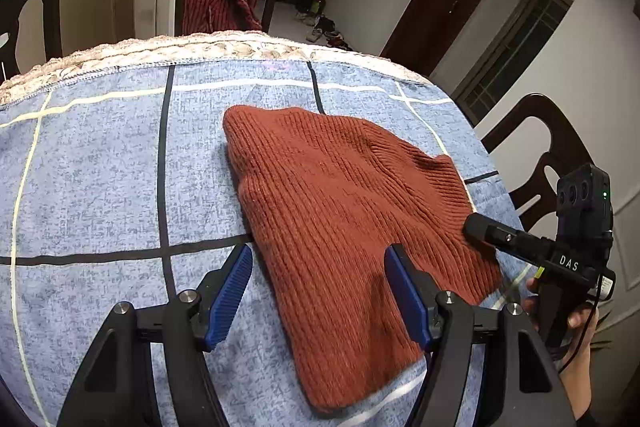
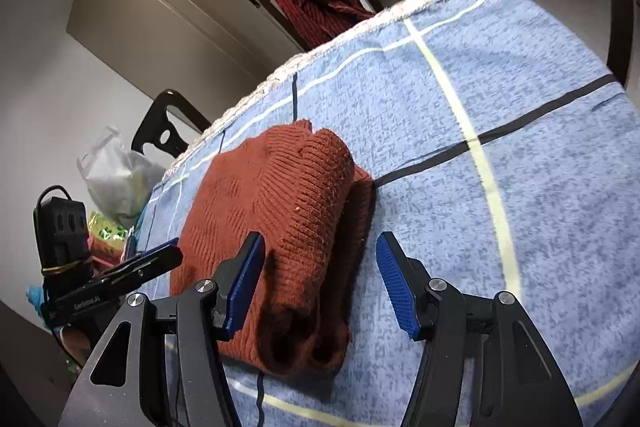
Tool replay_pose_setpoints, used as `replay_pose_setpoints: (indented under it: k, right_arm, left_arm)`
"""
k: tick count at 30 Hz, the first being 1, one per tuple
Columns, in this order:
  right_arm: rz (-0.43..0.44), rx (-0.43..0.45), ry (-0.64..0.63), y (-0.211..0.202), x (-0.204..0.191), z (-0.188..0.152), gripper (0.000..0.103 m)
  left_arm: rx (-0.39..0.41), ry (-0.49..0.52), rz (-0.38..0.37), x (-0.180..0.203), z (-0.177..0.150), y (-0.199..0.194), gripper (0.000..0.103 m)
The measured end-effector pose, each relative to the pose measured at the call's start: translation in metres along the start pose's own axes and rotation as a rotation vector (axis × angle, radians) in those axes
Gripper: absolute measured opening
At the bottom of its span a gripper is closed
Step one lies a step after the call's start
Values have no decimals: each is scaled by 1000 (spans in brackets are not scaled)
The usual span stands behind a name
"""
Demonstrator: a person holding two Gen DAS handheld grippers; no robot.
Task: Fold small clothes
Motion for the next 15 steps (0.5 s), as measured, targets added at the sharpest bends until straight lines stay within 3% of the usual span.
replay_pose_setpoints:
  k: [7, 11, 15]
  right_arm:
    - [-11, -3, -15, 6, -2, 0, 59]
    - [-86, 64, -91, -6, -10, 3, 59]
    - [-127, 17, -81, 3, -9, 1, 59]
  left_arm:
    - [-12, -32, -4, -4, 2, 7, 71]
    - [5, 2, 47, -4, 2, 7, 71]
    - [-33, 21, 130, -11, -7, 17, 71]
Point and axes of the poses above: each gripper's, at about its wrist camera, not at the fingertips, and y roughly the way its jaws point, x to its right, z to its top, the point moved 8 cm from there along y, roughly the way its jaws point, and after that the axes turned 6 degrees about -x, right-handed, at the moved point
